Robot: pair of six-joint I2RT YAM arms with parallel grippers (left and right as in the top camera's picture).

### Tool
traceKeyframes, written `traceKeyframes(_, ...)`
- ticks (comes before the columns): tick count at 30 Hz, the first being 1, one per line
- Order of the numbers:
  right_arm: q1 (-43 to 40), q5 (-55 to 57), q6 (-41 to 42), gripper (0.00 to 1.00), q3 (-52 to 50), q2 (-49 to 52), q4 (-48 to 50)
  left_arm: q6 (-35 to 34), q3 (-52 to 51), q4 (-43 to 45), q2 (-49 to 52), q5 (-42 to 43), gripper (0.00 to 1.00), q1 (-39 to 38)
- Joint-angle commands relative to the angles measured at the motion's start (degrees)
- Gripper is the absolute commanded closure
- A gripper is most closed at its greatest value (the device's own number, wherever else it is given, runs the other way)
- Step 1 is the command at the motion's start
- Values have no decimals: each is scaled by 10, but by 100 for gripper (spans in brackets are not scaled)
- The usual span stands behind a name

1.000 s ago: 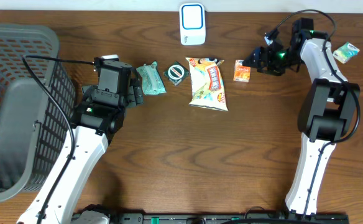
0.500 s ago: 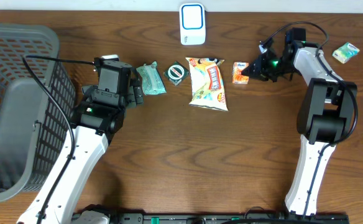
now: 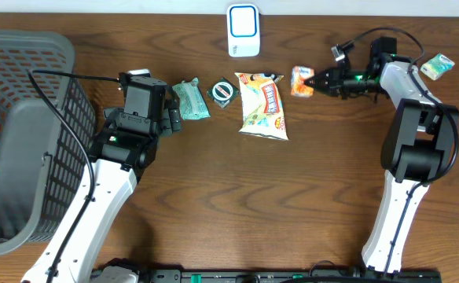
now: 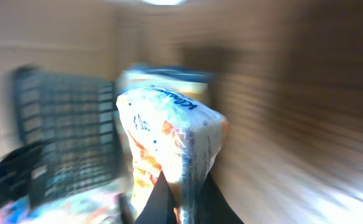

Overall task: Scan the item barcode
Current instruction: 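Grasp the orange Kleenex pack with the right gripper, then lift the orange Kleenex pack toward the scanner with right gripper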

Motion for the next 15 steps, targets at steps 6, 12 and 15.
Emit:
traceKeyframes(6,30,-199,-36,99,-3,-30,12,7,2,0,-4,-10,2,2)
traceKeyframes(12,69,-199,-42,99,-3,-31,20,7,2,0,-4,-10,2,2)
traceKeyframes(15,91,-199,-42,99,-3,-33,31,7,2,0,-4,-10,2,2)
